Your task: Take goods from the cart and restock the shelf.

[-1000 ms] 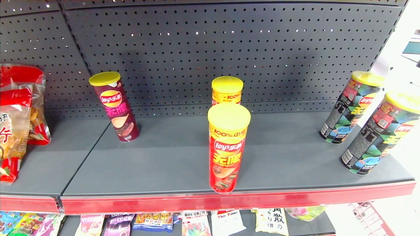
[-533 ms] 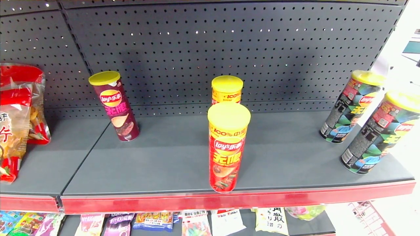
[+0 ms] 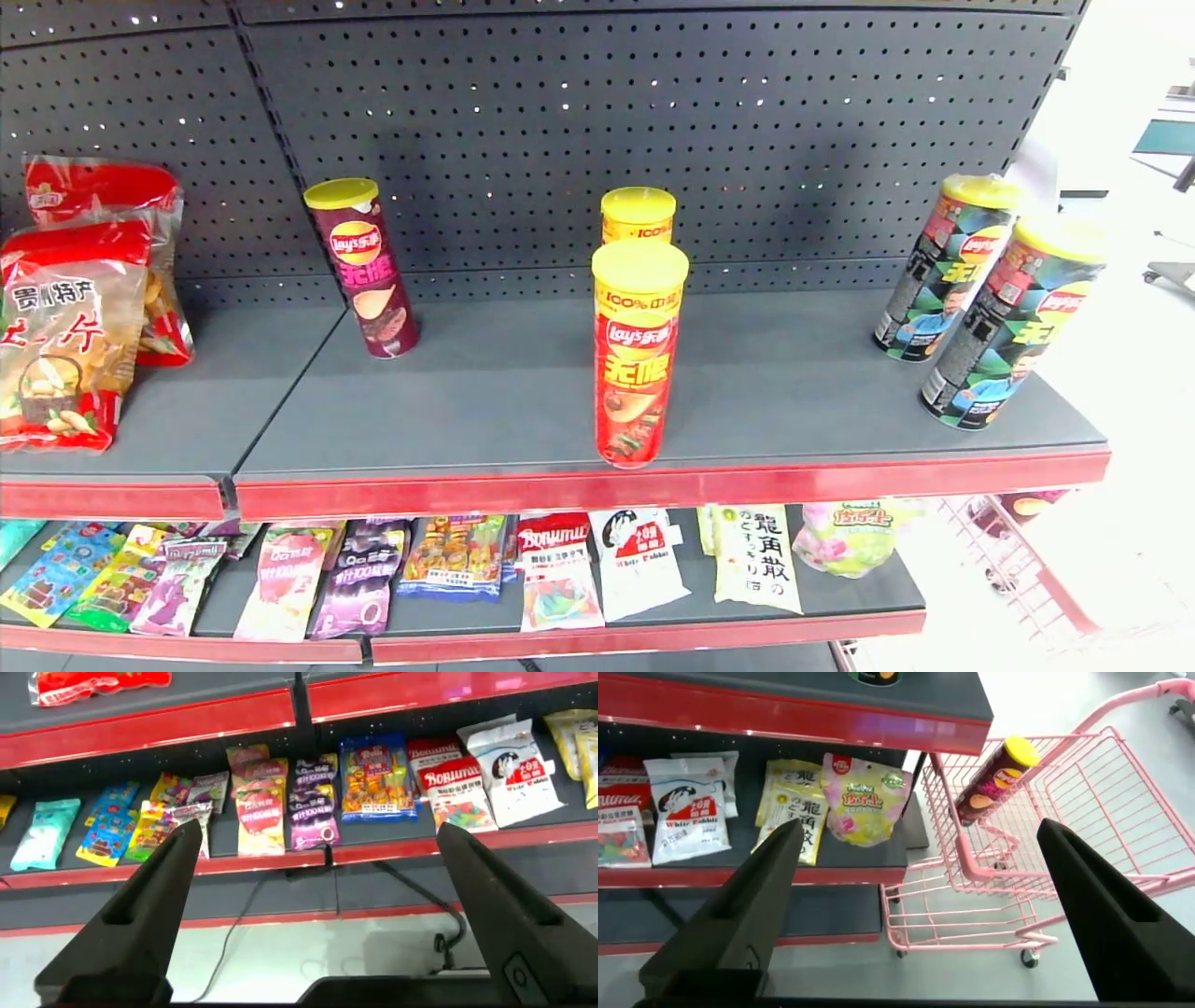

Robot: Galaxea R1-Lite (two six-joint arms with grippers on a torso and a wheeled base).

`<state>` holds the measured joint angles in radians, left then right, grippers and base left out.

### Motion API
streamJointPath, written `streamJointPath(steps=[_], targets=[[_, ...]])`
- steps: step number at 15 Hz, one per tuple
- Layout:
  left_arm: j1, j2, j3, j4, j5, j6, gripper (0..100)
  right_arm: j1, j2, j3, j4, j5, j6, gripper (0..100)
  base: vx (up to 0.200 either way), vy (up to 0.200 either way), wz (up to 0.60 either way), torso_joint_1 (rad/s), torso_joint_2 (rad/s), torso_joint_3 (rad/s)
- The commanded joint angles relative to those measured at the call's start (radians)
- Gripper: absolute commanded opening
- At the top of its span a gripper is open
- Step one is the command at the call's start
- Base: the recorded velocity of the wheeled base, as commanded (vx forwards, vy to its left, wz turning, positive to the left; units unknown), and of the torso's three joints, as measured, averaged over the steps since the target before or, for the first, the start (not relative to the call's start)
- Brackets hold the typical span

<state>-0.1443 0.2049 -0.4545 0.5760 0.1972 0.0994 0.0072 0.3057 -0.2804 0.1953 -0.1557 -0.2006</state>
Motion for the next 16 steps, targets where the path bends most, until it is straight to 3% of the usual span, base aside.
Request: streamJointPath(steps=[1, 16], targets=[[0.0, -0.007, 0.005, -0.002, -0.001, 0.0, 100, 0.0, -0.013, 0.007, 0.003, 0.002, 0.0, 100, 0.0, -0.2, 0.0, 0.017, 0.01, -0.002], [0.002, -0.047, 0.017, -0.034, 0.002, 0.037, 100, 0.002, -0.034, 0.014, 0.003, 0.004, -0.013, 100, 0.0, -0.2, 0.0, 0.003, 0.0, 0.003]])
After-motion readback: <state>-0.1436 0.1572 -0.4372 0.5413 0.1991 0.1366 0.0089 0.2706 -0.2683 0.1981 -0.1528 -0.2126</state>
